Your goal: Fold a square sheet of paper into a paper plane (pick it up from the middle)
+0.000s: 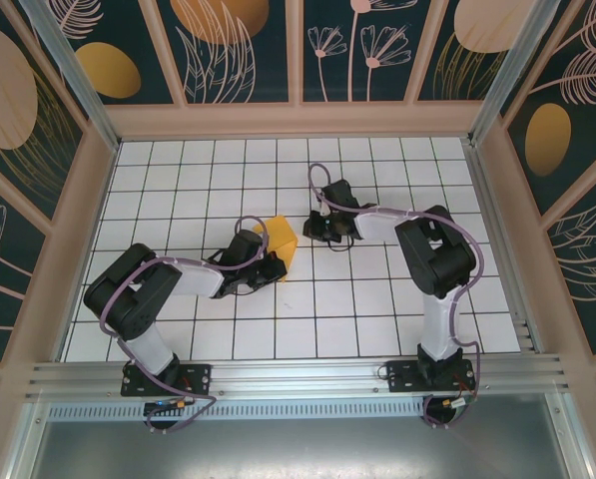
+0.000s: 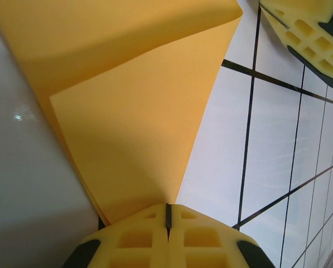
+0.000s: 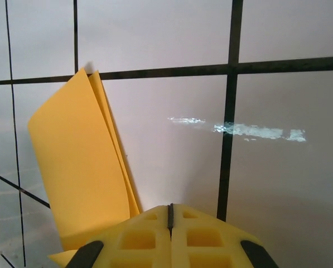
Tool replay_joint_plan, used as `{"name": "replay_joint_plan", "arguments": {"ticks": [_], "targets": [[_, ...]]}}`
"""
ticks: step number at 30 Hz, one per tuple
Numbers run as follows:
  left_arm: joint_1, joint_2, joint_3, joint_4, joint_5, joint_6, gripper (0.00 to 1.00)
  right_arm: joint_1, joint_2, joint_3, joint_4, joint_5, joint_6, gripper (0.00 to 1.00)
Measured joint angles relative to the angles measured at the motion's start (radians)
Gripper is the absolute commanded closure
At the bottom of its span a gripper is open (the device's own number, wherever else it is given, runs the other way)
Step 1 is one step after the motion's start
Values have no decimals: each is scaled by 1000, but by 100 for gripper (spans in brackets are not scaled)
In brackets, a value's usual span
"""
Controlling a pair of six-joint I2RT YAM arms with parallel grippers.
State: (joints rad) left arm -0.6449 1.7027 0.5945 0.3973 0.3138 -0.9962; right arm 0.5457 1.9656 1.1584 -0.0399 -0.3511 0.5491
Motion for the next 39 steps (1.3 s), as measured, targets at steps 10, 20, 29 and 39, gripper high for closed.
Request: {"name": "replay_joint_plan", "arguments": {"ticks": [10,20,29,39], "targets": [[-1,0,0,0,0,1,95,105,-109,-68,-1,-42,0,94],[-1,-2,-15,24,0,0,95,95,45,25,-11,-73,-13,95],[-1,-2,-26,45,0,8,95,49,97,100,-61,-101,-48,95],[-2,-4,-26,44,0,16,95,16,28,66,-54,-38,-69,94]]}}
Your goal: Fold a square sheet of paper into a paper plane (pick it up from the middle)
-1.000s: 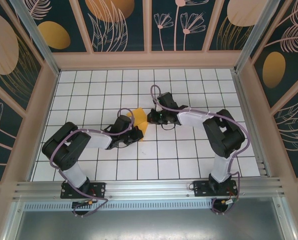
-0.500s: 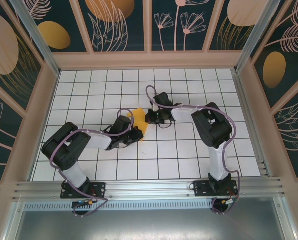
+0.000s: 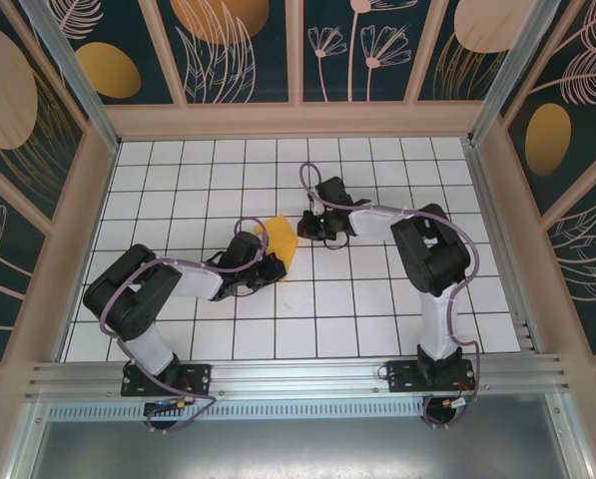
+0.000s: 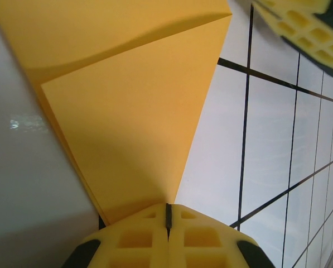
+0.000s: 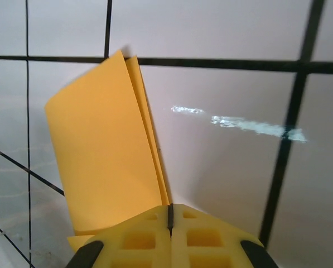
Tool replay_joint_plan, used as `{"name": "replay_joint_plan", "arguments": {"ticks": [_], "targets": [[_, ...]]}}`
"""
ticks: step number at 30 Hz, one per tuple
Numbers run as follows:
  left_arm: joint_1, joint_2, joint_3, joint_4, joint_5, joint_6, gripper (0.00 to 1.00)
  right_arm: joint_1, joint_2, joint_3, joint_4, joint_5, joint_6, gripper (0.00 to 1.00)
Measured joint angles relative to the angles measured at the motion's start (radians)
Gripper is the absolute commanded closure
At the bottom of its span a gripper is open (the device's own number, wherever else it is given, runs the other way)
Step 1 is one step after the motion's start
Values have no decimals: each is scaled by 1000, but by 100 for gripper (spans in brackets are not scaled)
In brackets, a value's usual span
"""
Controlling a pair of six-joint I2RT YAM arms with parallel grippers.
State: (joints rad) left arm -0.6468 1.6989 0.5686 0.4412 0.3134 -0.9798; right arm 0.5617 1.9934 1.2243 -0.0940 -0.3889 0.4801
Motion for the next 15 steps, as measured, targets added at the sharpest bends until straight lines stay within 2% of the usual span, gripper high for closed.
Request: {"name": "replay_joint_plan", "arguments": {"ticks": [9,15], "targets": [[0,0,0,0,0,7,95,72,-17,-25,44,-27,-1,94],[0,0,0,-2,0,10,95,59,41,-21,44,-53,-4,95]]}}
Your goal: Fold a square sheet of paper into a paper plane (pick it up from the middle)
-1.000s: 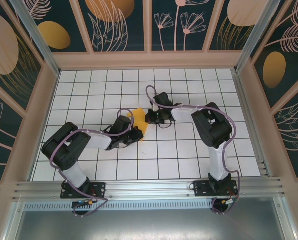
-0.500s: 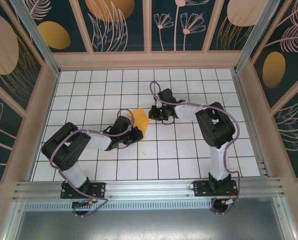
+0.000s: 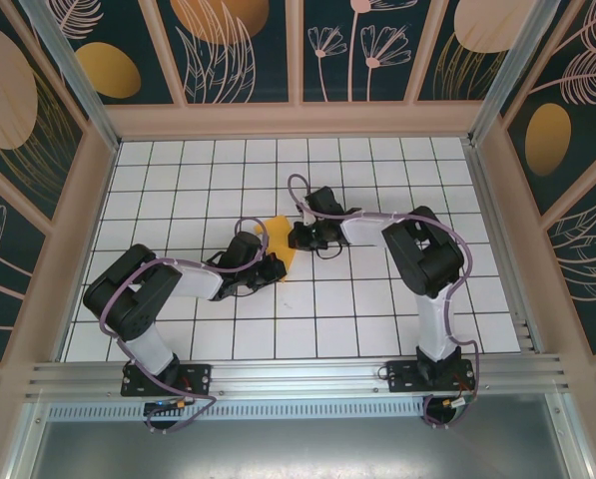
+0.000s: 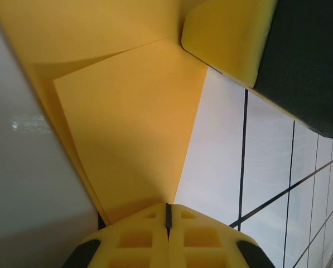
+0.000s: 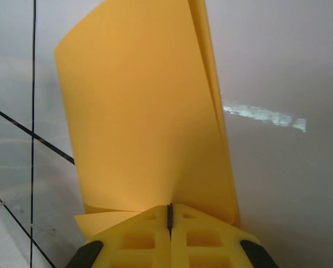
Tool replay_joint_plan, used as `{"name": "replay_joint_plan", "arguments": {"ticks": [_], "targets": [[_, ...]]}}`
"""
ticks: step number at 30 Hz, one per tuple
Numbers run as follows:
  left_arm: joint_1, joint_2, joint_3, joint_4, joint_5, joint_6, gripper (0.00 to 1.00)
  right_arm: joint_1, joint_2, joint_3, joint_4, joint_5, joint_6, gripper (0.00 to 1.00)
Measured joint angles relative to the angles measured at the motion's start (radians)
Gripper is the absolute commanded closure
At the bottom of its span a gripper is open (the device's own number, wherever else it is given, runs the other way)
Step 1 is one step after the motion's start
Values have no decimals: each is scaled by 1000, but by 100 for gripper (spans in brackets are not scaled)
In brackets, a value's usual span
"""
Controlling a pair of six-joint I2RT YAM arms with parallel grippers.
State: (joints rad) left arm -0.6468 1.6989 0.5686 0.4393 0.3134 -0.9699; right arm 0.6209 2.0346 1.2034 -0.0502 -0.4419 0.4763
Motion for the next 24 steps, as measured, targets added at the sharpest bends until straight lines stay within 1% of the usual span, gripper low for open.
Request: {"name": "replay_joint_plan", "arguments": {"ticks": [6,9,11,14,15,18,21,24], "targets": [[0,-3,2,-6,0,3,93,-25,11,13,-6,-19,3,95],[0,-27,2,-50,-5,17,89,-31,8,13,-10,-14,11,95],[-1,-52,2,-99,-7,30,85,-32,-5,8,-14,17,20,95],[-1,-100,2,-174,-9,51,78,-53,-61,-41,-14,55,41,93],[-1,-118,2,-190,-13,55,76,-58,-87,-64,-13,61,54,91],[-1,-182,2,-224,-43,66,70,-64,-199,-146,-6,82,96,79],[-1,-219,6,-232,-100,68,67,-57,-299,-209,20,94,145,65],[-1,-223,9,-227,-150,68,65,-56,-337,-243,61,96,188,61]]}}
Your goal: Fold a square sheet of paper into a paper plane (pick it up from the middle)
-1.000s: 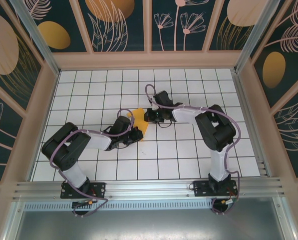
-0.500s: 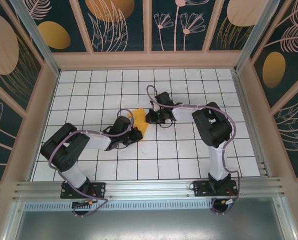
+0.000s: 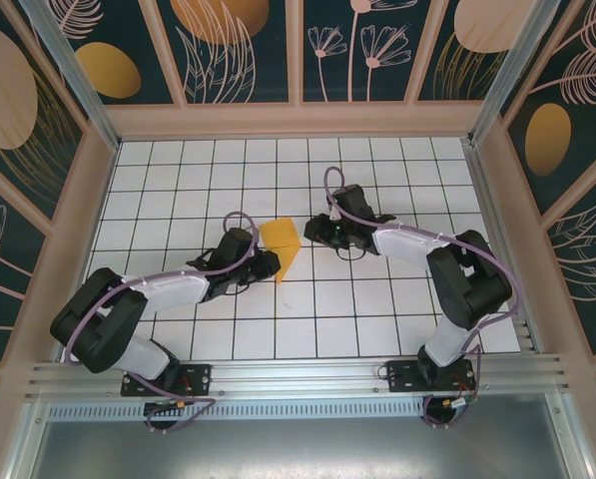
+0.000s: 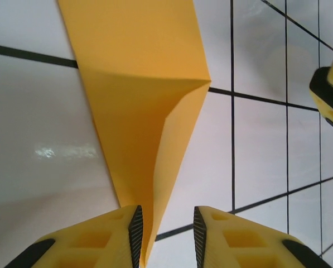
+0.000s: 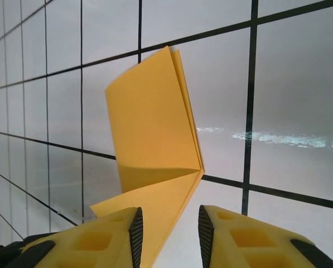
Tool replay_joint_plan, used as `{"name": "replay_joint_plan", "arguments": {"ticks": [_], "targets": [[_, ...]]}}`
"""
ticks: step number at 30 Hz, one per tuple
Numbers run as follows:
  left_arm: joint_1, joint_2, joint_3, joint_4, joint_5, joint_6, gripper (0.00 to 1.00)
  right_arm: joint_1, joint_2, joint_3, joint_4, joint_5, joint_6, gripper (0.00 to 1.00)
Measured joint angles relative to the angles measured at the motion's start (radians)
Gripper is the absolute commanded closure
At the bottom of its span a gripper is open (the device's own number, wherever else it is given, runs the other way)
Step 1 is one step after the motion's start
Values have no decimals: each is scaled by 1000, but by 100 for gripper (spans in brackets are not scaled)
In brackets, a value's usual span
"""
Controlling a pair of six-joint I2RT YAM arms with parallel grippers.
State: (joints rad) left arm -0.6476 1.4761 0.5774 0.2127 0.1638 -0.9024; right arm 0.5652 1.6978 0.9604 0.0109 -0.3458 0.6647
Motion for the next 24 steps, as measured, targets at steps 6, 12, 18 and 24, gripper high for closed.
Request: {"name": "replay_joint_plan", "arguments": {"ticks": [6,12,18,24], "targets": [[0,37,24,20,-72,0,64,1,17,-16,32,-14,48,60],[0,97,71,37,-97,9,67,5,53,-16,60,-29,64,59],[0,125,82,70,-90,40,81,6,79,-16,77,-59,76,59],[0,124,70,142,-56,63,93,5,85,-21,109,-104,75,60]]}}
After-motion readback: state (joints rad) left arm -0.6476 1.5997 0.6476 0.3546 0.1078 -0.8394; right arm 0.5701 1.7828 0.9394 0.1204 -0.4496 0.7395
